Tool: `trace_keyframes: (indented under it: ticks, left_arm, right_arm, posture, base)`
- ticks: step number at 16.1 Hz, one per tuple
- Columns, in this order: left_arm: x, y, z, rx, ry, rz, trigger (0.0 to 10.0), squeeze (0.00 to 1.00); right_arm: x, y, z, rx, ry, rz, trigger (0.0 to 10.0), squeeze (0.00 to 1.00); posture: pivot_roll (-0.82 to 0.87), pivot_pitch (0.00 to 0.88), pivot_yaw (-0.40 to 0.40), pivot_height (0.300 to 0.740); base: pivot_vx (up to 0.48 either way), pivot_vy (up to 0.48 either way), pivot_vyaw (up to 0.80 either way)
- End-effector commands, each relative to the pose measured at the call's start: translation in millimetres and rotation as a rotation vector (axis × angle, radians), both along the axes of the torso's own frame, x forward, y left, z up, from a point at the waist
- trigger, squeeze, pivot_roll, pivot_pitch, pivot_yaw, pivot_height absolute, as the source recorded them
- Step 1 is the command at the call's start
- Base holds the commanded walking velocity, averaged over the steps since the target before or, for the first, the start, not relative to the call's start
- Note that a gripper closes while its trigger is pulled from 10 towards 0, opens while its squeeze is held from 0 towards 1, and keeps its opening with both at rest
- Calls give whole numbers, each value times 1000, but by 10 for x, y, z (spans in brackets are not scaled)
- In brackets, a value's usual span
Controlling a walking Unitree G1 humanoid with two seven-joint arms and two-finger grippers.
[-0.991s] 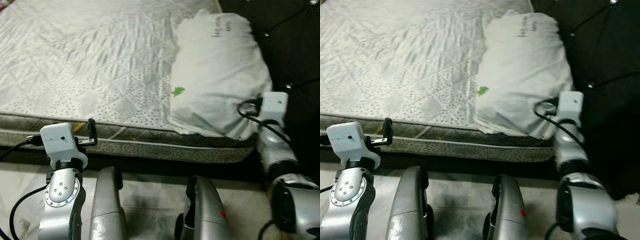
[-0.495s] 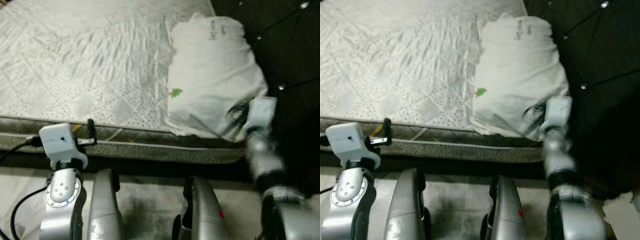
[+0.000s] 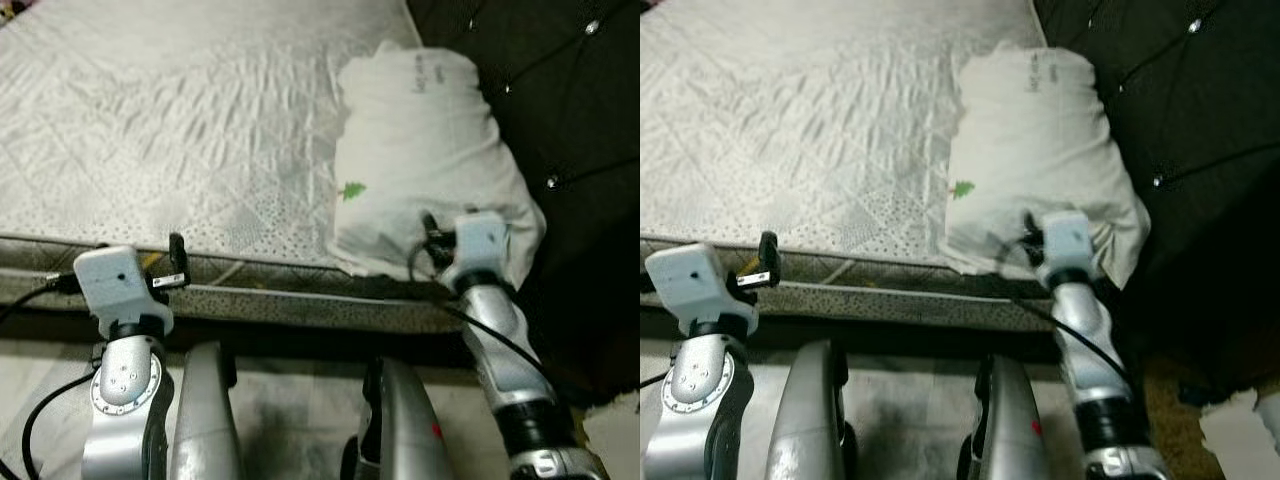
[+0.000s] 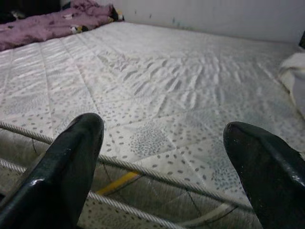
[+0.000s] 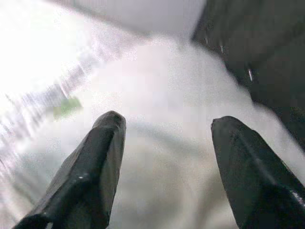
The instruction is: Clean up the room
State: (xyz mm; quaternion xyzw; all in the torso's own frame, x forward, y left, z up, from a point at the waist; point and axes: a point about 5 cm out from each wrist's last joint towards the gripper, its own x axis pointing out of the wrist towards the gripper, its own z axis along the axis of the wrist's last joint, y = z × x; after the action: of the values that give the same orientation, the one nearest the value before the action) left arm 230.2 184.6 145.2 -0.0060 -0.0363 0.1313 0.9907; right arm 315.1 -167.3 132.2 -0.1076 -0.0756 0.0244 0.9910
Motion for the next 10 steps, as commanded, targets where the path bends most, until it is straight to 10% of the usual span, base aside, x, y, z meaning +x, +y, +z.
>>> trace_keyframes:
  ticks: [1,6,7,10]
  left_arm:
    - [13,-34,7,-10,-11,-9,10000,0]
    - [53,-72,25,-27,-31,-14,10000,0]
    - [69,-87,25,-29,-34,-18,10000,0]
    - [77,-101,23,-33,-42,-17,10000,0]
  right_arm:
    - [42,104,170,6,-72,44,10000,1000]
    - [108,394,236,137,-53,87,10000,1000]
    - [141,547,225,192,-14,110,10000,0]
    - [186,565,252,194,-5,111,10000,0]
  posture:
    - [144,51,-91,542]
    - [147,41,-94,542]
    - [155,42,-95,550]
    - [152,39,-100,585]
  base:
    - [0,0,0]
    - [0,0,0]
    - [0,0,-406]
    - [0,0,0]
